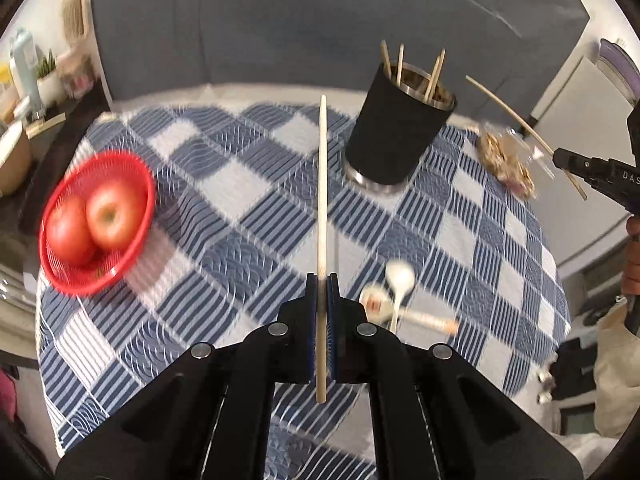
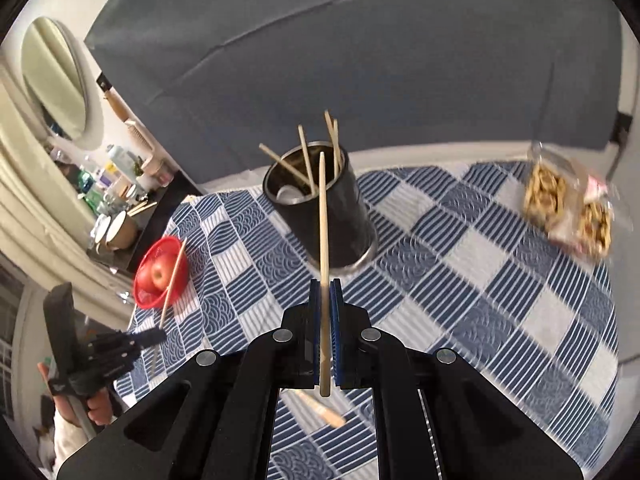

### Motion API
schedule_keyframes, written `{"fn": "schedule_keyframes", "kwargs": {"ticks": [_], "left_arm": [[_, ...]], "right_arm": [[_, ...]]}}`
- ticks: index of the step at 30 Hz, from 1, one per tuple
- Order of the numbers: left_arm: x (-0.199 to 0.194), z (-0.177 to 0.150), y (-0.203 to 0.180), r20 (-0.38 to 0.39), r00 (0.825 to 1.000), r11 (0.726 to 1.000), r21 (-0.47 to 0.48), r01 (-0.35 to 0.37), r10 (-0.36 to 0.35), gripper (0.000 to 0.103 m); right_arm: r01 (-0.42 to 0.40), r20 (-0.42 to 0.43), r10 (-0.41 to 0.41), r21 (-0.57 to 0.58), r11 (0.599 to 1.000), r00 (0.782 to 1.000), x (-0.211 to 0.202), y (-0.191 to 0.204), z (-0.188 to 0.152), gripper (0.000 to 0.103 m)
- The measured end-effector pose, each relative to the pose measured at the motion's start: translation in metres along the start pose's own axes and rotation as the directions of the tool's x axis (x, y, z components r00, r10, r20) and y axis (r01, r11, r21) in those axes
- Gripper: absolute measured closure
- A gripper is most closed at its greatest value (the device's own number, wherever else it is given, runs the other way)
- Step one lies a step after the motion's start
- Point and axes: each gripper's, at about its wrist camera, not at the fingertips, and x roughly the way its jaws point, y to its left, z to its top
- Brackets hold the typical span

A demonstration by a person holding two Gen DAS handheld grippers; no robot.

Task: Organize utensils
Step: 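Lift both held sticks and carry them over the black cup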

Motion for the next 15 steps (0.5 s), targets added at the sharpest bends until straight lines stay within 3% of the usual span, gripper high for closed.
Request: {"fn": "schedule_keyframes", "kwargs": {"ticks": [3, 8, 15], "left_arm": [[-0.005, 0.018, -0.017, 0.078, 0.997, 1.000, -0.010, 0.021, -0.020, 0.098], [-0.002, 0.043, -0.042, 0.191, 0.977, 0.994, -0.031, 0.101, -0.093, 0.098], [0.012, 0.076, -0.061, 0.245, 0.958, 0.988, -0.014, 0.156, -0.148, 0.098]], "right_arm": [[0.090, -0.044, -0.093, -0.053, 0.994, 0.995, -0.003, -0.004, 0.021, 0.098], [0.065, -0.159, -0.087, -0.138, 0.988, 0.983, -0.011, -0.011, 0.055, 0.098], [0.010, -0.260, -0.061, -0.194, 0.981, 0.964, -0.015, 0.002, 0.086, 0.098]]}}
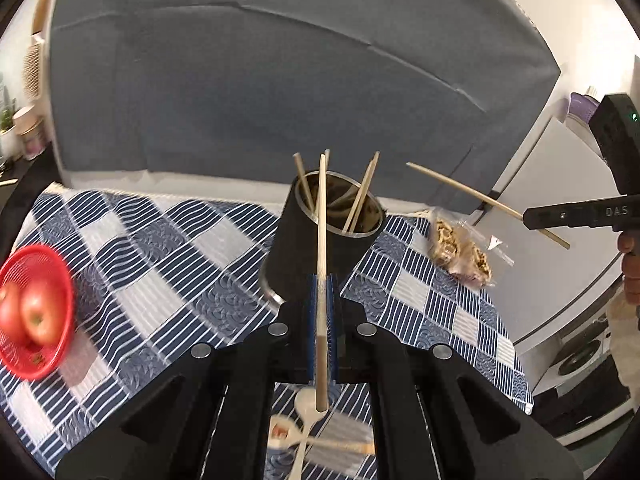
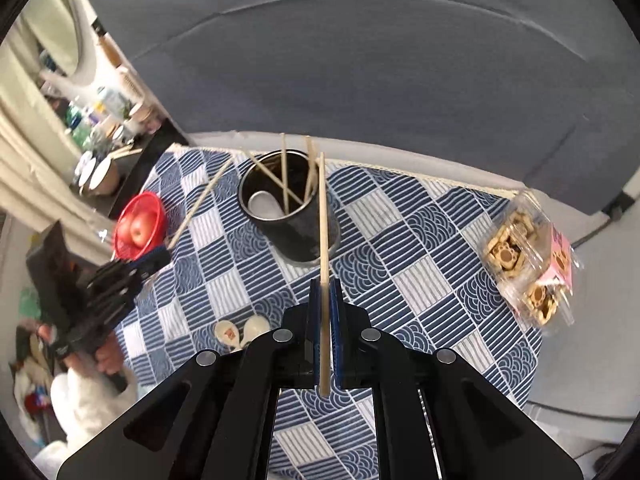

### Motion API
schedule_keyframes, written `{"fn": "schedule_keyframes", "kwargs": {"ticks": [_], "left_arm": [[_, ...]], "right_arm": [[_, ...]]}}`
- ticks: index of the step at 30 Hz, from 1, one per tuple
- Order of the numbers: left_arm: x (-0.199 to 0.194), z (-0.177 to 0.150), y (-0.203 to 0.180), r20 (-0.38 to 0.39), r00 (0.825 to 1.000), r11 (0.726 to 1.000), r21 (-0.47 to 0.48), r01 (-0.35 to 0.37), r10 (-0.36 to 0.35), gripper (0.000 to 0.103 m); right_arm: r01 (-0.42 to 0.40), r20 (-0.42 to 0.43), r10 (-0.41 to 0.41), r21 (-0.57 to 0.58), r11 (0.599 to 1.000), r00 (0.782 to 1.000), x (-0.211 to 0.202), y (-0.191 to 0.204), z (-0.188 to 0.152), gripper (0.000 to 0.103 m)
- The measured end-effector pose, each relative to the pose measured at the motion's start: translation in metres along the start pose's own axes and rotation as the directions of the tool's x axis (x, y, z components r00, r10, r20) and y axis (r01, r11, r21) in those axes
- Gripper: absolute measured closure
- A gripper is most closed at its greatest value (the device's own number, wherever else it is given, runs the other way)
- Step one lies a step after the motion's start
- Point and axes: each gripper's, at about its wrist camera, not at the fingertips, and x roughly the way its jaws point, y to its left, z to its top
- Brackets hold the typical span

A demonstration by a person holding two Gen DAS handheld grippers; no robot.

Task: Organize utensils
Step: 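Lift both held sticks and carry them over the black cup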

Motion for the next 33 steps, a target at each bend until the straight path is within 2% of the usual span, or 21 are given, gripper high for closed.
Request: {"fn": "schedule_keyframes", "kwargs": {"ticks": [5, 8, 9, 10, 13, 16, 18, 22, 26, 30, 32, 33], "left_arm": [[0.016, 0.023, 0.000, -0.035, 0.997, 0.997, -0.002, 0.071, -0.071, 0.098], [0.022, 0.036, 0.005, -0.135, 0.989, 0.997, 0.027, 0.068, -0.064, 0.098], [0.021, 0.041, 0.007, -0.167, 0.984, 0.997, 0.032, 0.072, -0.065, 0.098], [0.020, 0.045, 0.009, -0.190, 0.980, 0.997, 0.034, 0.074, -0.067, 0.098], [0.015, 0.056, 0.007, -0.235, 0.972, 0.992, 0.126, 0.007, 0.023, 0.098], [0.016, 0.066, 0.004, -0.302, 0.953, 0.988, 0.156, 0.010, 0.038, 0.098], [0.019, 0.067, -0.004, -0.328, 0.941, 0.975, 0.220, -0.009, 0.082, 0.098], [0.032, 0.066, -0.011, -0.422, 0.901, 0.957, 0.288, 0.022, 0.107, 0.098], [0.044, 0.068, -0.010, -0.512, 0.845, 0.940, 0.339, 0.035, 0.153, 0.098], [0.052, 0.079, -0.013, -0.574, 0.803, 0.925, 0.370, 0.082, 0.158, 0.098], [0.063, 0.087, -0.013, -0.619, 0.767, 0.921, 0.377, 0.099, 0.171, 0.098], [0.066, 0.090, -0.014, -0.618, 0.762, 0.915, 0.394, 0.088, 0.193, 0.098]], "right_arm": [[-0.101, -0.117, 0.102, 0.011, 0.995, 0.988, 0.011, 0.014, 0.016, 0.098], [-0.085, -0.132, 0.087, 0.019, 0.996, 0.987, 0.017, 0.021, 0.026, 0.098], [-0.096, -0.143, 0.101, 0.036, 0.995, 0.985, 0.020, 0.022, 0.029, 0.098], [-0.138, -0.177, 0.147, 0.065, 0.988, 0.973, 0.027, 0.023, 0.033, 0.098], [-0.162, -0.239, 0.185, 0.115, 0.980, 0.953, 0.045, 0.023, 0.038, 0.098], [-0.146, -0.289, 0.184, 0.151, 0.978, 0.940, 0.060, 0.021, 0.042, 0.098], [-0.145, -0.296, 0.192, 0.173, 0.974, 0.936, 0.064, 0.018, 0.045, 0.098], [-0.134, -0.307, 0.192, 0.201, 0.970, 0.932, 0.069, 0.009, 0.055, 0.098], [-0.115, -0.326, 0.187, 0.230, 0.966, 0.927, 0.080, -0.002, 0.064, 0.098], [-0.096, -0.341, 0.179, 0.248, 0.964, 0.923, 0.090, -0.010, 0.072, 0.098], [-0.094, -0.339, 0.181, 0.256, 0.962, 0.923, 0.093, -0.012, 0.077, 0.098], [-0.094, -0.337, 0.180, 0.256, 0.962, 0.924, 0.094, -0.012, 0.079, 0.098]]}}
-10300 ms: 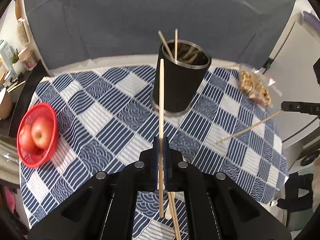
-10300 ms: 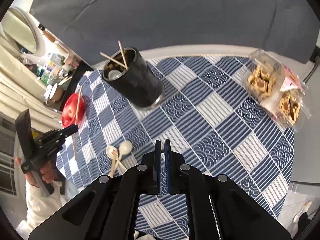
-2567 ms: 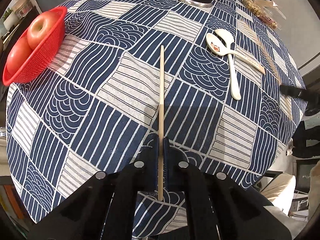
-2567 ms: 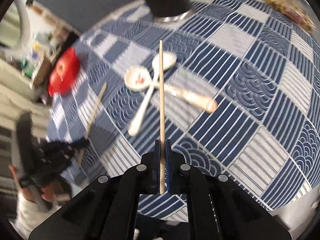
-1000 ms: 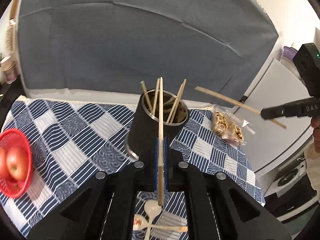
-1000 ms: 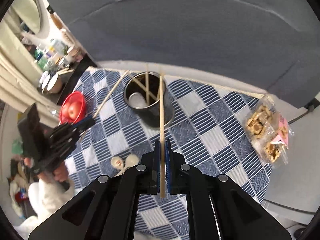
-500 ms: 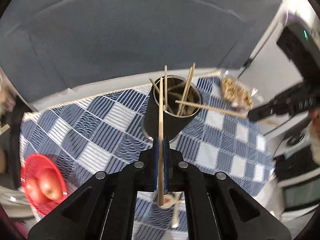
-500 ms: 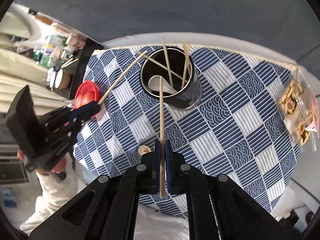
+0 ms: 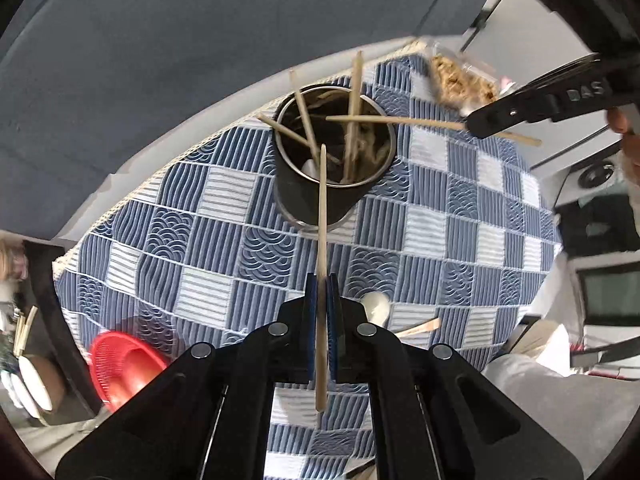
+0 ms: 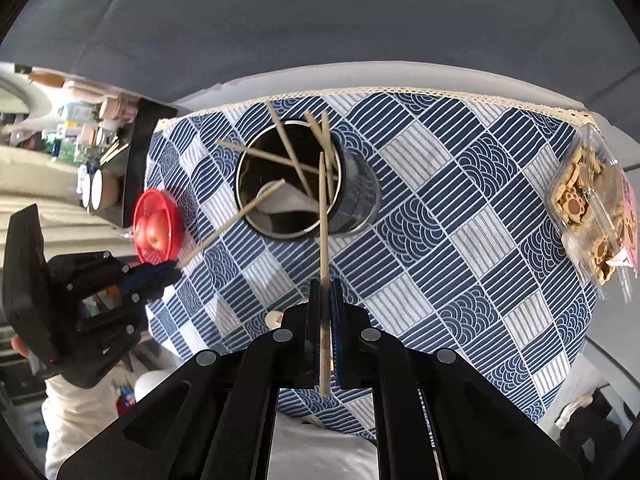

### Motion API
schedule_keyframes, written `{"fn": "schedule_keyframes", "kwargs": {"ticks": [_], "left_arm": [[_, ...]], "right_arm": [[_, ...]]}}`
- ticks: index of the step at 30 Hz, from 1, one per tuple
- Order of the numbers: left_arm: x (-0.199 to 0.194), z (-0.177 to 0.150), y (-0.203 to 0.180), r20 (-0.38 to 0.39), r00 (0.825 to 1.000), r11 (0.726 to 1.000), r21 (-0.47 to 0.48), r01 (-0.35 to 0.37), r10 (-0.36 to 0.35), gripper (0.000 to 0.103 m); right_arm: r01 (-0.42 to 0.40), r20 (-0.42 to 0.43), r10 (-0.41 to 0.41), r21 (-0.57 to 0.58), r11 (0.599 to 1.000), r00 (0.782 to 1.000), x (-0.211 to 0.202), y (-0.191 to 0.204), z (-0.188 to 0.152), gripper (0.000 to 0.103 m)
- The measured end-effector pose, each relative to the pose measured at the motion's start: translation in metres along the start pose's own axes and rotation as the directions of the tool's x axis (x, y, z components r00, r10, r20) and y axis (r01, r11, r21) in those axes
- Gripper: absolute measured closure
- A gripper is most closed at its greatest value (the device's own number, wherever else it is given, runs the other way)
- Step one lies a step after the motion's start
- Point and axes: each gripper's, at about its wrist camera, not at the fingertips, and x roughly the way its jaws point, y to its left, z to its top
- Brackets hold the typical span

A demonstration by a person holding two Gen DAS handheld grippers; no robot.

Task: Organize utensils
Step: 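Lift both held sticks and carry them over the black cup, then open both tools to drop the sticks into the black cup, then withdraw both tools from the cup toward the two white spoons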

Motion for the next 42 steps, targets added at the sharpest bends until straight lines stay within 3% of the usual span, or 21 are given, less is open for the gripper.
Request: {"fn": "schedule_keyframes", "kwargs": {"ticks": [5, 8, 12, 13, 15, 16, 19, 21, 23, 24, 34, 42], "left_arm": [[0.012, 0.028, 0.005, -0.088, 0.996, 0.998, 0.045, 0.034, -0.030, 0.098], [0.020, 0.042, 0.006, -0.115, 0.993, 0.997, 0.063, 0.035, -0.027, 0.098], [0.026, 0.062, 0.009, -0.097, 0.995, 0.997, 0.067, 0.028, -0.022, 0.098], [0.026, 0.066, 0.008, -0.073, 0.997, 0.997, 0.078, 0.030, -0.025, 0.093], [0.023, 0.070, 0.006, -0.019, 0.999, 0.993, 0.106, 0.043, -0.042, 0.072], [0.021, 0.071, 0.006, 0.001, 0.999, 0.993, 0.106, 0.050, -0.051, 0.058], [0.013, 0.068, 0.006, 0.076, 0.994, 0.992, 0.104, 0.070, -0.078, 0.035], [0.011, 0.062, 0.007, 0.105, 0.992, 0.994, 0.094, 0.064, -0.074, 0.029], [0.011, 0.056, 0.009, 0.111, 0.991, 0.995, 0.079, 0.068, -0.076, 0.019], [0.013, 0.052, 0.010, 0.109, 0.991, 0.995, 0.072, 0.067, -0.075, 0.019], [0.015, 0.000, 0.006, 0.113, 0.994, 1.000, 0.008, 0.002, -0.003, 0.015], [0.028, -0.044, -0.006, 0.092, 0.996, 0.995, -0.093, 0.023, -0.015, 0.014]], "right_arm": [[-0.003, 0.023, 0.002, 0.022, 1.000, 1.000, 0.004, -0.003, 0.018, 0.098], [-0.050, 0.046, 0.047, 0.061, 0.997, 0.998, 0.008, -0.010, 0.029, 0.098], [-0.074, 0.098, 0.068, 0.059, 0.995, 0.993, 0.009, -0.008, 0.040, 0.098], [-0.089, 0.103, 0.084, 0.049, 0.995, 0.991, 0.009, -0.006, 0.041, 0.095], [-0.088, 0.142, 0.086, 0.008, 0.996, 0.986, 0.003, -0.002, 0.040, 0.094], [-0.033, 0.179, 0.037, -0.022, 0.999, 0.983, -0.003, 0.000, 0.036, 0.088], [0.078, 0.253, -0.057, -0.076, 0.994, 0.966, -0.013, -0.001, 0.021, 0.044], [0.116, 0.281, -0.085, -0.096, 0.989, 0.956, -0.015, -0.004, 0.011, 0.040], [0.117, 0.322, -0.076, -0.109, 0.987, 0.944, -0.017, -0.007, 0.000, 0.022], [0.120, 0.335, -0.076, -0.112, 0.987, 0.939, -0.017, -0.009, -0.005, 0.019], [0.133, 0.349, -0.066, -0.171, 0.976, 0.935, -0.006, -0.009, -0.049, 0.017], [0.068, 0.318, -0.001, -0.200, 0.977, 0.948, 0.011, -0.002, -0.077, 0.017]]}}
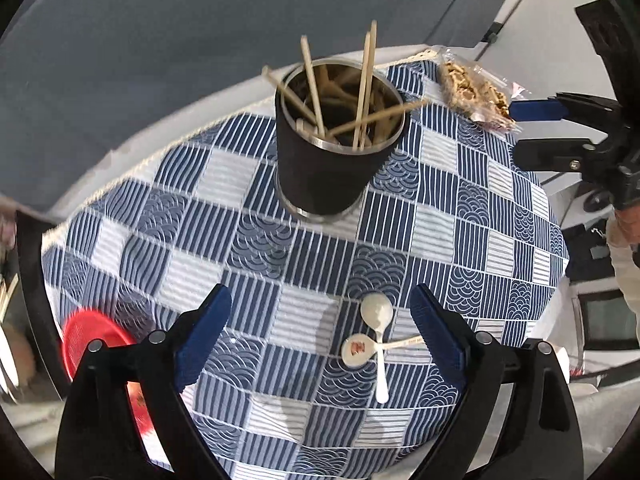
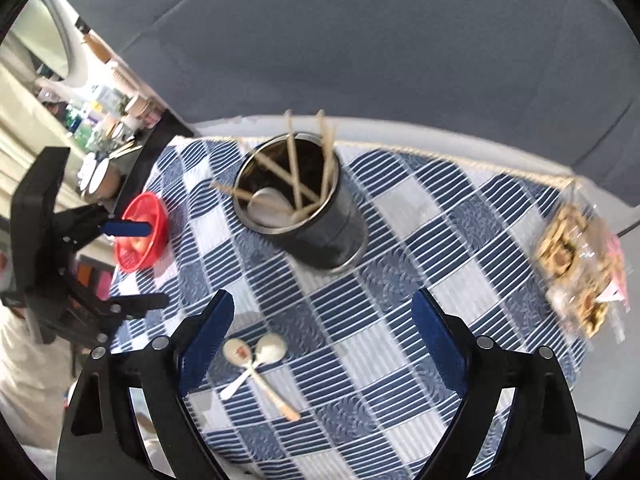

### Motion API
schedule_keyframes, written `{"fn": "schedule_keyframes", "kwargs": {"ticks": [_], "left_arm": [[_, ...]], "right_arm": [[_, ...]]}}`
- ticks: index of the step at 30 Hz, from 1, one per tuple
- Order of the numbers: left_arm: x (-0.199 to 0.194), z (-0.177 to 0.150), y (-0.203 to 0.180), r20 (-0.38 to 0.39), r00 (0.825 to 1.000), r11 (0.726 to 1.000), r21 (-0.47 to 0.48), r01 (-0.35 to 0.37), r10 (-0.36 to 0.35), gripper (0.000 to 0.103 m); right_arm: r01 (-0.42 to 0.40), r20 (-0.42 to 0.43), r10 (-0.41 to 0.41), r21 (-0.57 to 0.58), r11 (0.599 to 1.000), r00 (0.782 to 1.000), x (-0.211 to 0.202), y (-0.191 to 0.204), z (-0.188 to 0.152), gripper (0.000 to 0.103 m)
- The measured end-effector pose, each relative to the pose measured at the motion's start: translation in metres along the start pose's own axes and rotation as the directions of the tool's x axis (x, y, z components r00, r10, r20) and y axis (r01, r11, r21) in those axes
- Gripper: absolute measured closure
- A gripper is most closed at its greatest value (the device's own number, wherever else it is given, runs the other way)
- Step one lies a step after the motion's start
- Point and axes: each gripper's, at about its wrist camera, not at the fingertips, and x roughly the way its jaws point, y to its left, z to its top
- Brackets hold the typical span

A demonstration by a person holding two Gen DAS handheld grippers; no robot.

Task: Organize utensils
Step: 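Withdraw both tools from the cup toward the two white spoons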

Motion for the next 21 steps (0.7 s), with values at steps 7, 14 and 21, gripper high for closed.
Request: {"fn": "schedule_keyframes", "kwargs": {"ticks": [7, 14, 21], "left_arm": [[0.016, -0.036, -0.010, -0.002, 1.000, 0.994, -0.108, 0.019, -0.019, 0.013], [0.038, -0.062, -0.022, -0.010, 1.000, 0.987, -0.158, 0.016, -0.018, 0.012], [0.061, -0.085, -0.030, -0.001, 1.000, 0.975, -0.223, 0.025, -0.026, 0.012]], "right_arm": [[-0.046, -0.022, 0.045, -0.012, 0.999, 0.999, 0.014, 0.010, -0.024, 0.017], [-0.036, -0.050, 0.034, -0.027, 0.999, 0.998, 0.030, 0.006, -0.050, 0.017], [-0.038, -0.089, 0.036, -0.015, 0.999, 0.995, 0.054, -0.004, -0.085, 0.017]]}}
